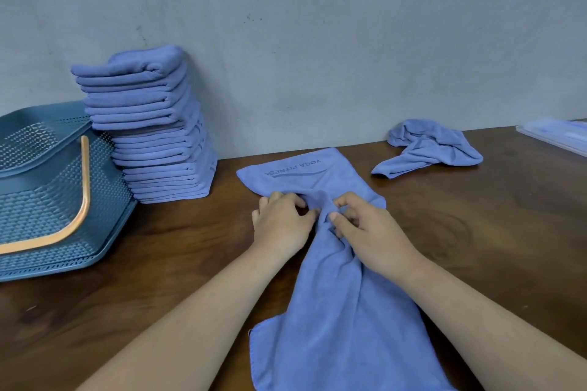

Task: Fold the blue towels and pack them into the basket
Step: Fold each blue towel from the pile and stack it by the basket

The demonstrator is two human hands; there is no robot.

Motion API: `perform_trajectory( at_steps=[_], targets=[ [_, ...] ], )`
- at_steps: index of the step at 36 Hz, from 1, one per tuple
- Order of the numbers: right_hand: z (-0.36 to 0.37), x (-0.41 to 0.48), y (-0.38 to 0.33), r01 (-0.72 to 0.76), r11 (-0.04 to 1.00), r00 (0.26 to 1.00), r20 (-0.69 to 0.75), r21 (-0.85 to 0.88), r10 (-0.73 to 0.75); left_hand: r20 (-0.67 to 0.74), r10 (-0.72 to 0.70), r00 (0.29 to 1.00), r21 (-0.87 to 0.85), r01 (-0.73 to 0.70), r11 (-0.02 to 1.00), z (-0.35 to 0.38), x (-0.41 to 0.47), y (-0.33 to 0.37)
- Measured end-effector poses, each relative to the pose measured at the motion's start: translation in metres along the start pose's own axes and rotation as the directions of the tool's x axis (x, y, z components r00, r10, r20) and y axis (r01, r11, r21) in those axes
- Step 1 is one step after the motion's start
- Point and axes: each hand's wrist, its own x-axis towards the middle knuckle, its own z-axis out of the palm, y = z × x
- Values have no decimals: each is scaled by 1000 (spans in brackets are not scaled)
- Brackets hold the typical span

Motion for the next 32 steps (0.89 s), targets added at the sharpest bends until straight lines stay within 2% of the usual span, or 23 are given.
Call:
perform_trajectory(
  at_steps=[6, 11, 15, 17, 19, 21, 23, 26, 28, 30, 32],
  targets=[
    [4, 3, 10, 58, 990, 998, 4, -127, -58, -22, -2, 1000, -50, 0, 999, 8, 4, 7],
    [1, 3, 19, 63, 922, 997, -19, -383, -76, -40, -115, 993, -320, 96, 943, -17, 0, -5],
    [-2, 1, 17, 47, 885, 999, 11, -464, -47, -129, -157, 979, -370, 100, 923, -47, 3, -34],
    [-2, 0, 13, 80, 873, 997, 27, -481, -77, -65, -216, 974, -495, 157, 855, -57, 3, -46],
    [-4, -3, 7, 115, 887, 993, 67, -448, -95, 77, -274, 959, -653, 257, 713, -62, 1, -51],
    [-5, -7, 2, 150, 903, 987, 121, -403, -110, 185, -296, 937, -725, 334, 603, -67, -3, -52],
    [-6, -10, -2, 170, 919, 983, 131, -355, -132, 220, -302, 927, -749, 359, 557, -70, -5, -53],
    [-9, -10, -2, 192, 942, 981, 41, -276, -188, 285, -304, 909, -761, 408, 504, -72, -7, -55],
    [-10, -8, 3, 209, 923, 974, -17, -322, -226, 285, -310, 907, -723, 416, 552, -74, -7, -60],
    [-11, -5, 9, 193, 903, 980, 34, -385, -195, 157, -300, 941, -584, 334, 740, -74, -6, -71],
    [-9, -4, 13, 167, 871, 982, 154, -462, -106, -11, -217, 976, -346, 200, 917, -74, -6, -80]
  ],
)
